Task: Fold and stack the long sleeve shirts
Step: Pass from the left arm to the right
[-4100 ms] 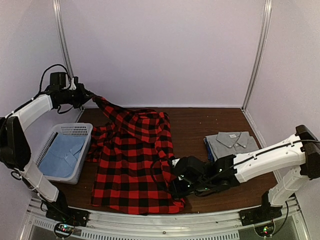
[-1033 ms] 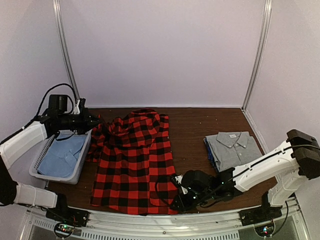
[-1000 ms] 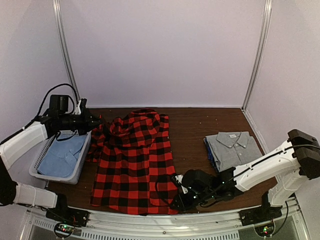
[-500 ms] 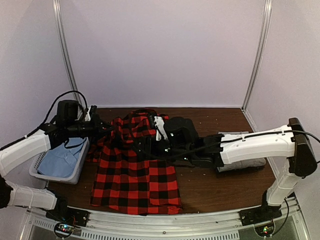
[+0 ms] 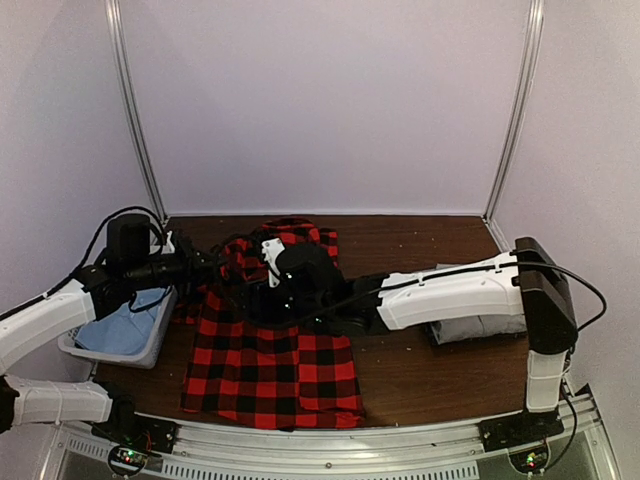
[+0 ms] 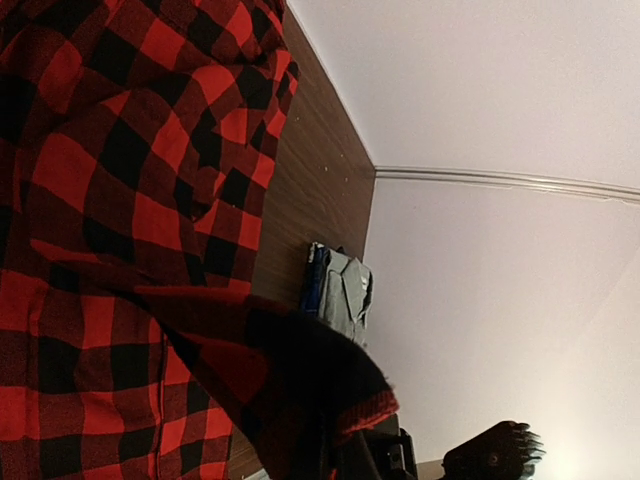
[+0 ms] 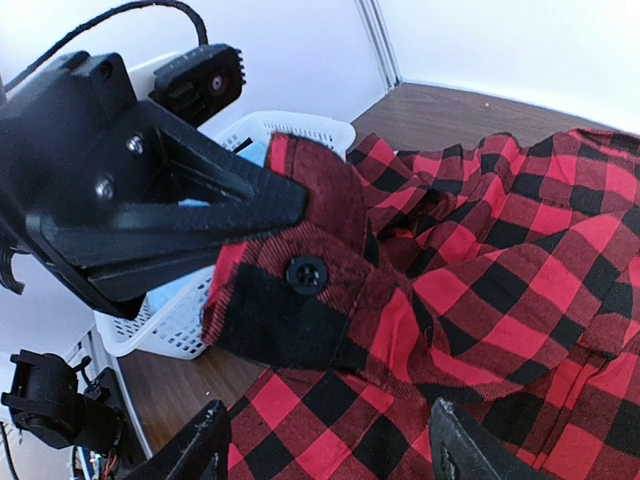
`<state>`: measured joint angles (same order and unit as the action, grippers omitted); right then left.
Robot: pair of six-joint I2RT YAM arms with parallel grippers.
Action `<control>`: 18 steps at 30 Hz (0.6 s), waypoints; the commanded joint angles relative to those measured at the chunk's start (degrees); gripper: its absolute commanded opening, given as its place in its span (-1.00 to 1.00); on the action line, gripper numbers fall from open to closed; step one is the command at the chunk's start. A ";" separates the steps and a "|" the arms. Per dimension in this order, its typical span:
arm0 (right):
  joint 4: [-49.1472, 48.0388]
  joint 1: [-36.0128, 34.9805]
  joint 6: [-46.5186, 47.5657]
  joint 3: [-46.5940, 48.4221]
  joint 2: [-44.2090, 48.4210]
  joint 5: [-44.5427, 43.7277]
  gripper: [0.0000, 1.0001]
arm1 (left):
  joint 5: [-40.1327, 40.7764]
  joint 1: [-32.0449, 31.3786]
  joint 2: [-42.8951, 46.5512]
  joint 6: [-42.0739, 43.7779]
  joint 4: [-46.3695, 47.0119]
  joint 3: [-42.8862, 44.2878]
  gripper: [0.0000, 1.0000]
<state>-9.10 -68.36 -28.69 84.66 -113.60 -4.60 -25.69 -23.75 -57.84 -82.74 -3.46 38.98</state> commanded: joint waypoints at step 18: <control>3.05 -2.02 17.18 9.05 -5.05 -9.54 0.28 | -0.17 -0.33 0.13 -4.35 6.01 -0.93 -1.00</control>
<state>-6.85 -69.78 -14.02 91.57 -117.62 -10.52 -25.67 -23.75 -57.76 -86.91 -1.58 38.24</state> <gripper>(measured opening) 0.646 0.018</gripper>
